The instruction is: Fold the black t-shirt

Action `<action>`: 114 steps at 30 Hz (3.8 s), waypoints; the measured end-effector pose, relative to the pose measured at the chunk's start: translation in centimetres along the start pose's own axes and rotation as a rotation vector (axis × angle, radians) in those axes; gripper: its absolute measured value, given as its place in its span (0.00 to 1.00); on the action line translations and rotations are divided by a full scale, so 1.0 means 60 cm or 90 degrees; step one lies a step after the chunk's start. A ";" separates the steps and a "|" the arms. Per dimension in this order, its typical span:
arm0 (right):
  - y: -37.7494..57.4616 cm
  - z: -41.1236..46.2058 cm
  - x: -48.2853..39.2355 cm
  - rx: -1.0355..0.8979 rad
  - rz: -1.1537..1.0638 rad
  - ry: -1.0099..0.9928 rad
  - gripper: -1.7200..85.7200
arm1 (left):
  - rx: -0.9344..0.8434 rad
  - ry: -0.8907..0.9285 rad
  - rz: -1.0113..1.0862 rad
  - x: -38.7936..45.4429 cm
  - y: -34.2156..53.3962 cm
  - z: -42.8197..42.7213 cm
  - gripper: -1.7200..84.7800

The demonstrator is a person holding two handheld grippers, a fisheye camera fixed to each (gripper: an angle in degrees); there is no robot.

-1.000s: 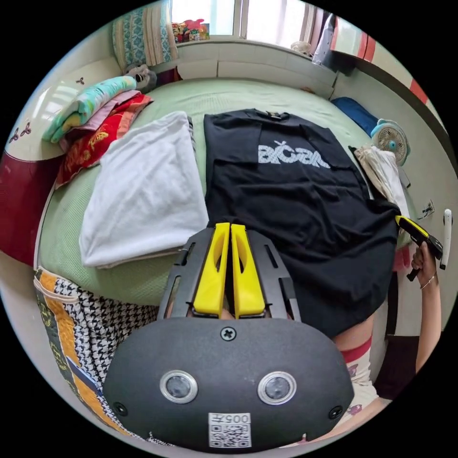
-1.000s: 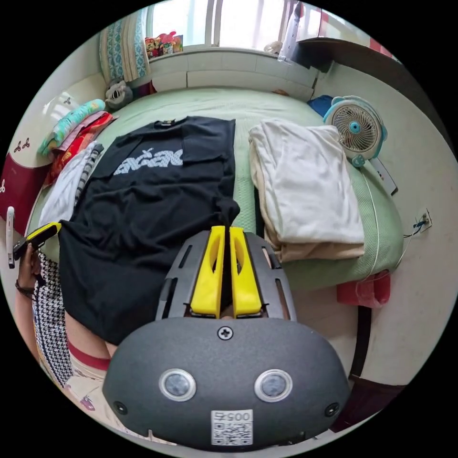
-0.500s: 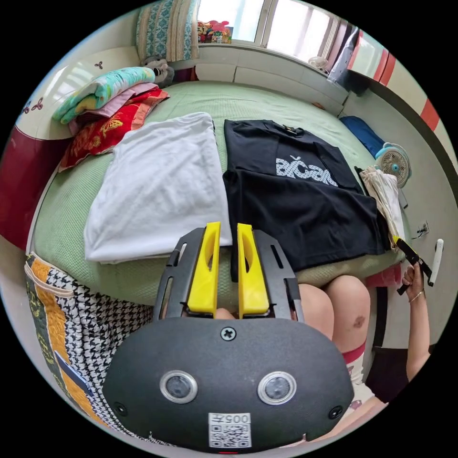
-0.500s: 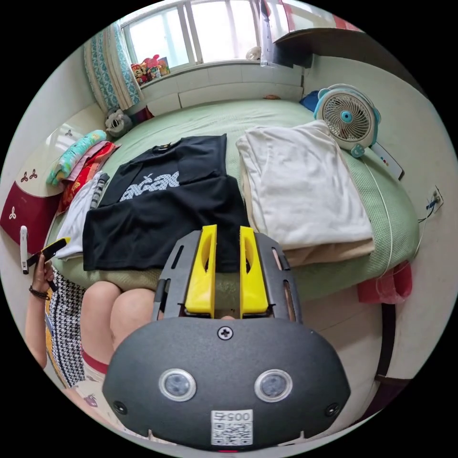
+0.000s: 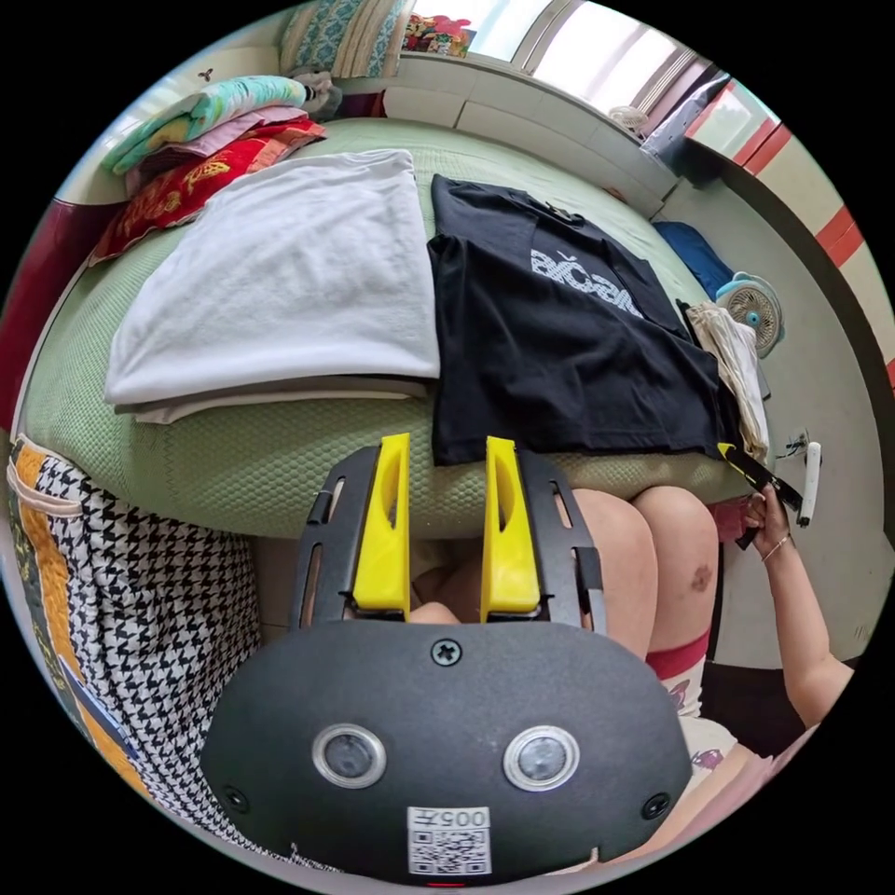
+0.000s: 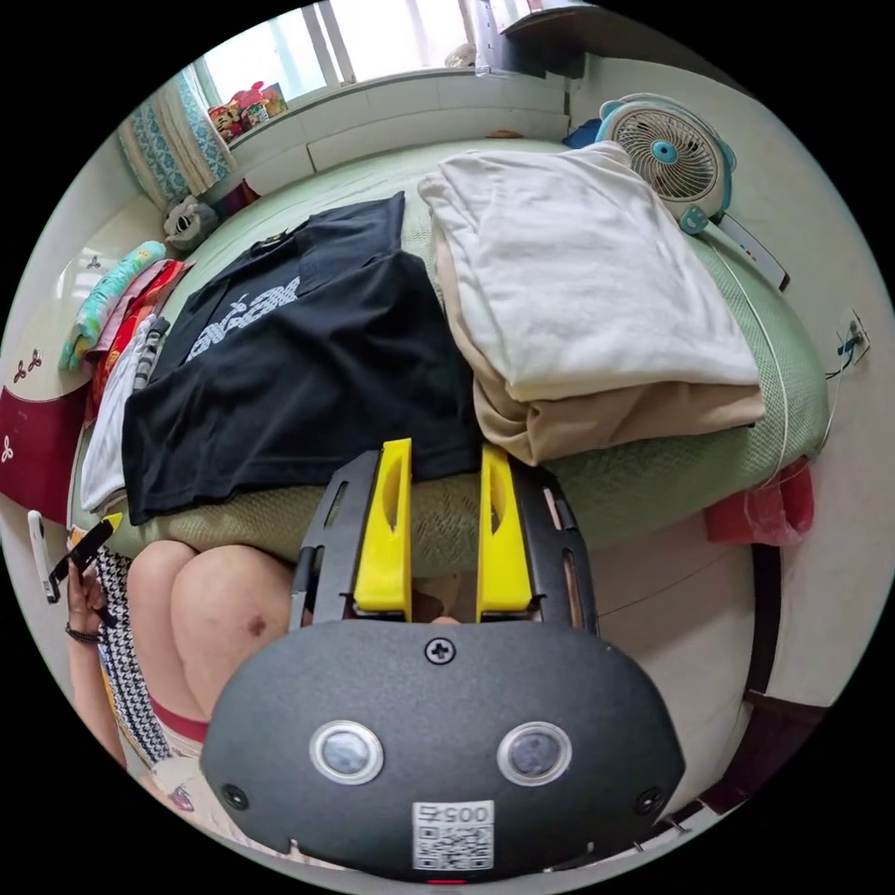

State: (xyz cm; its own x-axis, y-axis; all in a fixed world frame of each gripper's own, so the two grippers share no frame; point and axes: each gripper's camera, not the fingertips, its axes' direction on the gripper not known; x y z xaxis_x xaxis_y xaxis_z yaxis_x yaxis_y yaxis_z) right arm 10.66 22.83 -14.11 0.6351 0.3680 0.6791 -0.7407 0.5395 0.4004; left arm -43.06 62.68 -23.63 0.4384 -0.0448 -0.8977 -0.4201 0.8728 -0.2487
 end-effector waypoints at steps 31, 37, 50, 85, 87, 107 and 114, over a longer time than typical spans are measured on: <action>0.103 -0.231 -0.031 0.087 -0.026 -0.014 0.01 | 0.058 -0.047 0.026 0.086 0.098 -0.252 0.03; 0.135 -0.348 -0.027 0.092 -0.028 -0.025 0.01 | 0.078 -0.015 0.036 0.105 0.141 -0.380 0.03; 0.249 -0.490 -0.050 0.045 -0.105 0.033 0.01 | 0.032 -0.047 0.102 0.133 0.237 -0.529 0.03; -0.229 -0.333 -0.095 0.052 -0.133 0.012 0.01 | -0.026 -0.039 0.142 0.129 -0.395 -0.376 0.05; -0.303 -0.297 -0.104 0.058 -0.127 -0.003 0.02 | -0.021 -0.055 0.123 0.126 -0.466 -0.334 0.05; -0.311 0.015 -0.070 -0.107 -0.152 -0.091 0.14 | -0.128 -0.014 0.132 0.066 -0.487 -0.056 0.15; -0.245 0.048 -0.032 -0.117 -0.097 -0.078 0.14 | -0.108 -0.022 0.100 0.039 -0.391 -0.046 0.15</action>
State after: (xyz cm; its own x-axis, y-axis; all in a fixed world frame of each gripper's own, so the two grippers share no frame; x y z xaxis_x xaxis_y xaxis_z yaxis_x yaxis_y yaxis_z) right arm 19.66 12.02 -19.54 0.6970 0.1832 0.6933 -0.5788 0.7145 0.3931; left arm -34.39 40.75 -20.88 0.3830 0.1036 -0.9179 -0.6110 0.7737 -0.1676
